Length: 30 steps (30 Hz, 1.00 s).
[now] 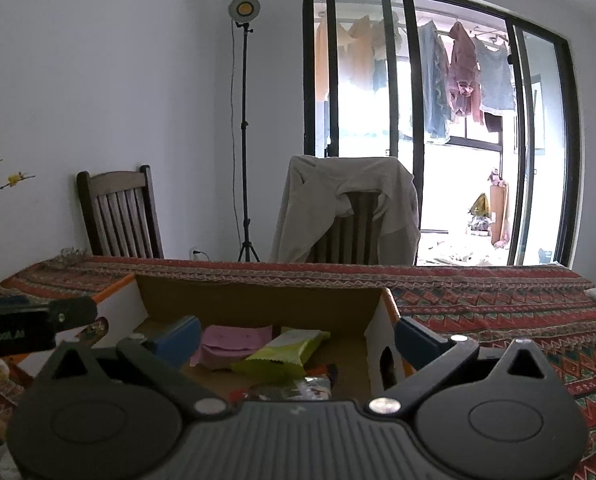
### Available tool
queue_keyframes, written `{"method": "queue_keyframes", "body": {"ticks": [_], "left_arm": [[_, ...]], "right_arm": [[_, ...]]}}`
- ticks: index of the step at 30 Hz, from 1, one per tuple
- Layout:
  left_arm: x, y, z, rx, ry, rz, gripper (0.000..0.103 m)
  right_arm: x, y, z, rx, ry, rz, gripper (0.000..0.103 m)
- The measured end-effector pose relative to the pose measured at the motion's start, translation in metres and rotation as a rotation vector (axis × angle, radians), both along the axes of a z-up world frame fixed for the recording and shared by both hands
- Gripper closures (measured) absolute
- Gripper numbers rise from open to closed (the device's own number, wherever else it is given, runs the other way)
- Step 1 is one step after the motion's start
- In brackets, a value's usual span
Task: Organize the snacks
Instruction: 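Move both tools back toward the snack pile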
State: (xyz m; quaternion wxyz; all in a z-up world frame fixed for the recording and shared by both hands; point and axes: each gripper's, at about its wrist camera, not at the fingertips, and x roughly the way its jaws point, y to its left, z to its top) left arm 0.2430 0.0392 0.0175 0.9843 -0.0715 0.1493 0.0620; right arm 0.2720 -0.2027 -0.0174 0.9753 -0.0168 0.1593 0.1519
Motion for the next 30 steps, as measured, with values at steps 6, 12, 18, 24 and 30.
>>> {"method": "queue_keyframes", "body": {"ticks": [6,12,18,24,30], "left_arm": [[-0.004,-0.001,0.011,-0.018,-0.003,0.031,0.000],[-0.022,0.001,0.027,-0.045,-0.028,0.036,0.000],[-0.048,0.001,0.034,-0.043,-0.036,0.034,0.000],[-0.078,0.004,0.031,-0.046,-0.029,0.038,0.000],[-0.106,0.009,0.023,-0.055,-0.007,0.039,0.000]], "right_arm": [[-0.003,-0.002,0.013,0.000,-0.012,0.000,0.000],[-0.014,-0.004,0.034,0.015,-0.023,-0.005,0.000],[-0.038,-0.005,0.046,0.019,-0.029,0.001,0.000],[-0.064,-0.007,0.041,0.004,-0.003,0.008,0.000],[-0.087,-0.015,0.024,-0.016,0.037,-0.002,0.000]]}}
